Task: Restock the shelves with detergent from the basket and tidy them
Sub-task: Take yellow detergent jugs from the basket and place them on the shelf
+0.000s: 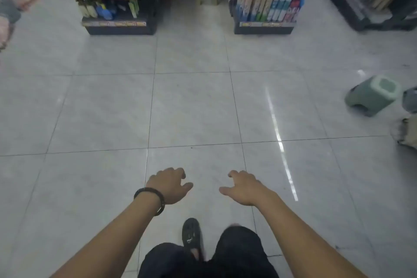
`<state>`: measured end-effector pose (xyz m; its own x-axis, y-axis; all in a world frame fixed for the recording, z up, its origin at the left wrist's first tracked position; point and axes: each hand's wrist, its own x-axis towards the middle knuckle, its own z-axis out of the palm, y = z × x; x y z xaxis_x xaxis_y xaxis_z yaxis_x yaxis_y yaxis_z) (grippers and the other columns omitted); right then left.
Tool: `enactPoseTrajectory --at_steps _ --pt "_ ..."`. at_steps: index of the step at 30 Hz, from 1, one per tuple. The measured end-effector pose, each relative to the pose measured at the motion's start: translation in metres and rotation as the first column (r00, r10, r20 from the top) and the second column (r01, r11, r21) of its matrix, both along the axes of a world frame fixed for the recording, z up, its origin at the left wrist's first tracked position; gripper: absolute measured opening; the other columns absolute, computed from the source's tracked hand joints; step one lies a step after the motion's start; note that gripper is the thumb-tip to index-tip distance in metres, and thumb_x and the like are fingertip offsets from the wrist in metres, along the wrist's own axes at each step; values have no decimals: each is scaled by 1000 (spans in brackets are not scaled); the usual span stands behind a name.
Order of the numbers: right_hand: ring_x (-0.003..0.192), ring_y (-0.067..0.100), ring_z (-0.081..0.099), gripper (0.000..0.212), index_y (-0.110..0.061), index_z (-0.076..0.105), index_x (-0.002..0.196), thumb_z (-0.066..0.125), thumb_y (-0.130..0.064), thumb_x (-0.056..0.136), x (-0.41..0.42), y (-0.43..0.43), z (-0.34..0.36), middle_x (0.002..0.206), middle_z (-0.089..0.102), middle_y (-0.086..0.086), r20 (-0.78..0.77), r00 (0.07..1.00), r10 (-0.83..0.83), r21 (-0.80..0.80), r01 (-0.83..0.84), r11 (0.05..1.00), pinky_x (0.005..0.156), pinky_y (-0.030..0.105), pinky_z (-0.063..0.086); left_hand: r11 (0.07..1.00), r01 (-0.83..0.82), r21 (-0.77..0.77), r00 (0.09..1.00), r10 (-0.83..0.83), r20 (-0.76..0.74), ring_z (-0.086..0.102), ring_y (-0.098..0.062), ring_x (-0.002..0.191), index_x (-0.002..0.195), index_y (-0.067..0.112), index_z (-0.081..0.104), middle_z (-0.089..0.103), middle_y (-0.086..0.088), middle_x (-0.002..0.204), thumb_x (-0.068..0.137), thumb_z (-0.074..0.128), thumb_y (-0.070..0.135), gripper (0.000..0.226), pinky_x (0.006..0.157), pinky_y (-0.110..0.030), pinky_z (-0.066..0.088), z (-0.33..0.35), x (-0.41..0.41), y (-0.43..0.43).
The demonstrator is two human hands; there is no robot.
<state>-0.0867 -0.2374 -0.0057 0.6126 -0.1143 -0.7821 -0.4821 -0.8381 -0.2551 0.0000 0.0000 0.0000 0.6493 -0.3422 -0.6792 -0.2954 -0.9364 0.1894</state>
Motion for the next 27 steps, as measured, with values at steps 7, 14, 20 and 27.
enactPoseTrajectory --at_steps 7,14,20,27 --pt "143 31 43 87 -26 34 162 54 -70 91 130 -52 -13 160 42 6 28 999 -38 38 37 999 113 47 43 995 -93 -42 995 92 -40 60 -21 125 134 34 58 63 3 137 95 48 67 52 105 -43 49 -12 139 -40" --pt "145 32 40 85 -26 35 162 54 -70 92 283 -129 -18 159 43 7 8 1000 15 67 -15 998 116 48 39 989 -145 8 988 146 -43 60 -21 125 135 33 58 64 4 136 97 48 66 51 104 -42 50 3 278 -112" --pt "146 33 39 86 -26 32 163 54 -70 92 413 -187 -14 162 40 8 7 998 59 49 -59 997 118 49 38 976 -213 -36 977 213 -9 62 -19 122 131 33 61 66 3 132 97 49 65 48 104 -43 51 16 397 -160" --pt "145 32 41 85 -25 33 162 56 -67 92 570 -223 -20 160 41 8 5 997 82 40 -82 996 116 48 41 941 -311 -133 949 301 -90 62 -17 108 125 29 65 68 1 127 101 50 60 42 91 -33 50 5 548 -186"
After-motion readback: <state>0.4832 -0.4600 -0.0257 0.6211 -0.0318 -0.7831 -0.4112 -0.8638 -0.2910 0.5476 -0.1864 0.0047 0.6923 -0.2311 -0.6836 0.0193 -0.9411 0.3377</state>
